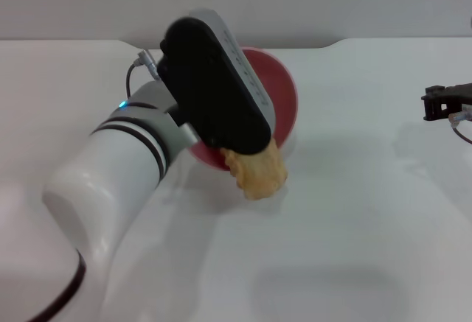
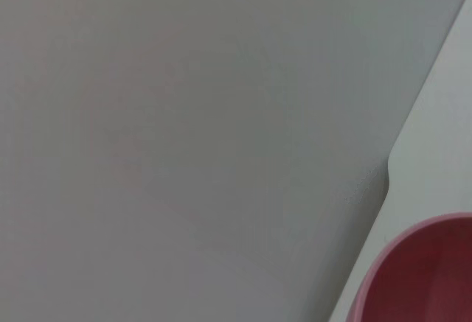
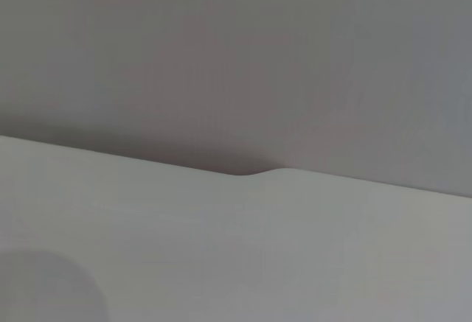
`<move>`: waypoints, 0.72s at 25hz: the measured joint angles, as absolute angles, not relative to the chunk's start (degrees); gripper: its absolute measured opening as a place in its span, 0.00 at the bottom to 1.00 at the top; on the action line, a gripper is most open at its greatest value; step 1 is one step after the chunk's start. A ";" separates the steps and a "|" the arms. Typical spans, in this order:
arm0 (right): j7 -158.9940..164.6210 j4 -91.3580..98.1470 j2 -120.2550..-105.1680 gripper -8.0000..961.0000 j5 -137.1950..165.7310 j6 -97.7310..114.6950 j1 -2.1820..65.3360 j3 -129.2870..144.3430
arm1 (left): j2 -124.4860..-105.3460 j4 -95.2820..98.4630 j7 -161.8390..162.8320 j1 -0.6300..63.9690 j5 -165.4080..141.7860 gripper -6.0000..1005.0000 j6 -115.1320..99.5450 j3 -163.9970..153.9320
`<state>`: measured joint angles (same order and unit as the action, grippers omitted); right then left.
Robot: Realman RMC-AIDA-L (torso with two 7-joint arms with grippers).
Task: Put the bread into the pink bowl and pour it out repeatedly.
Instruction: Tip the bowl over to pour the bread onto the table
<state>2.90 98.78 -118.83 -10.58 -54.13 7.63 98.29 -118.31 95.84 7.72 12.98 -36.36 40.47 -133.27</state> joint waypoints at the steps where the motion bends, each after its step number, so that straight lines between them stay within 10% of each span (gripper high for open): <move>1: 2.90 98.78 -118.82 0.01 -10.57 -54.14 7.62 98.29 | -118.29 95.80 7.86 12.86 -37.71 0.05 40.47 -133.85; 18: 2.51 98.64 -119.00 0.01 -5.17 -55.24 4.77 90.10 | -118.56 92.26 19.36 11.53 -65.28 0.05 41.47 -141.81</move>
<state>2.51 98.64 -119.00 -5.17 -55.24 4.77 90.10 -118.56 92.26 19.36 11.53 -65.28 41.47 -141.81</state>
